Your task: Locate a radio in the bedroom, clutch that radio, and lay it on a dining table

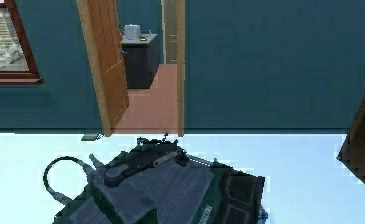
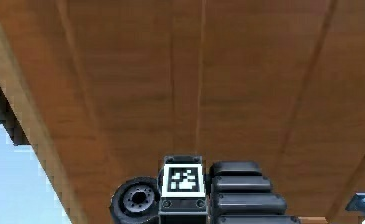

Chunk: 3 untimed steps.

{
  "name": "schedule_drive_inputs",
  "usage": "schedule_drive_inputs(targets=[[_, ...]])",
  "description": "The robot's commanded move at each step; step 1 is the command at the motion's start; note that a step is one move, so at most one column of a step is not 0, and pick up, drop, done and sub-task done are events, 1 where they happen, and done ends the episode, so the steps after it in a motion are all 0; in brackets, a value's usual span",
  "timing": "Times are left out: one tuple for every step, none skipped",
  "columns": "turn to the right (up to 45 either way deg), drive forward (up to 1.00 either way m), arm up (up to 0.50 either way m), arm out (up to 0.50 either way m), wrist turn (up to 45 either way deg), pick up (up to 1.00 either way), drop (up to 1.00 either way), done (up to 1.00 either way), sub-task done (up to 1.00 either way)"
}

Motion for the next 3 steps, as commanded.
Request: schedule_drive_inputs(targets=[[45.0,0.0,0.0,0.0,0.0,0.0,0.0,0.0,0.0],[-45.0,0.0,0.0,0.0,0.0,0.0,0.0,0.0,0.0],[0.0,0.45,0.0,0.0,0.0,0.0,0.0,0.0,0.0]])
